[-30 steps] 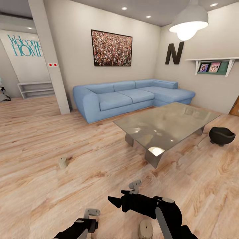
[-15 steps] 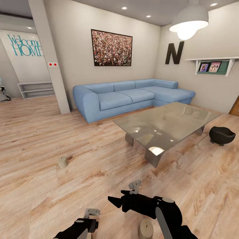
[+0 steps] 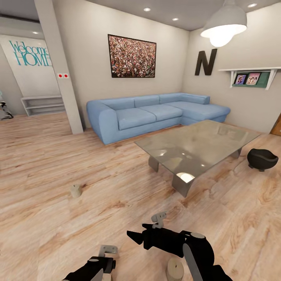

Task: Place each of the two pumpkins and all three candles from the living room inside a cabinet in the living room (use any cabinet), then make sure every cabinet is closed, and position the cauldron so it is next to a table in the living room.

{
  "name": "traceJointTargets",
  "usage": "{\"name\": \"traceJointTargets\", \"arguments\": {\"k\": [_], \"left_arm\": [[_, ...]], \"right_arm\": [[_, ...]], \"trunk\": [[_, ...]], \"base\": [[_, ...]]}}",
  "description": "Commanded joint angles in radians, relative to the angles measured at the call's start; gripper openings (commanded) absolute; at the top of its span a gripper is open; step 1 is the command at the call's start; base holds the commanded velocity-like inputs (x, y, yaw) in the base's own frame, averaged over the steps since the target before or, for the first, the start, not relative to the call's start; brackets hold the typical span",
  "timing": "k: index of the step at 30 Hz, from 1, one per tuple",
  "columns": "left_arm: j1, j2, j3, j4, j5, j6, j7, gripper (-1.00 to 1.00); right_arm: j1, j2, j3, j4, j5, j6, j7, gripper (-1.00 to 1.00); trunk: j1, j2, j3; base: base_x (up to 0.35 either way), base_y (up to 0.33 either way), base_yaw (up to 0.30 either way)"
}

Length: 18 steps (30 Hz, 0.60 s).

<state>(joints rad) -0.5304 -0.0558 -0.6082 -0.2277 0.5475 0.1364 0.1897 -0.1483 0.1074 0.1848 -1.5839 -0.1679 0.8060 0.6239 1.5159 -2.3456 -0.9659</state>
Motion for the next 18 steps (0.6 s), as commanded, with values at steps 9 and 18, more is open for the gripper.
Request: {"name": "traceJointTargets", "arguments": {"k": [9,18], "left_arm": [[0.0,0.001,-0.009,-0.001,0.005,0.005,0.007,1.0],[0.0,0.001,-0.009,-0.001,0.003,0.004,0.007,1.0]], "right_arm": [[-0.001,0.001,-0.001,-0.001,-0.005,0.007,-0.001,1.0],[-0.001,0.0,-0.001,-0.001,-0.005,0.007,-0.001,1.0]], "trunk": [[0.0,0.0,-0.001],[0.0,0.0,-0.001]], "base": [[0.007,0.081,0.0],[0.013,0.073,0.0]]}}
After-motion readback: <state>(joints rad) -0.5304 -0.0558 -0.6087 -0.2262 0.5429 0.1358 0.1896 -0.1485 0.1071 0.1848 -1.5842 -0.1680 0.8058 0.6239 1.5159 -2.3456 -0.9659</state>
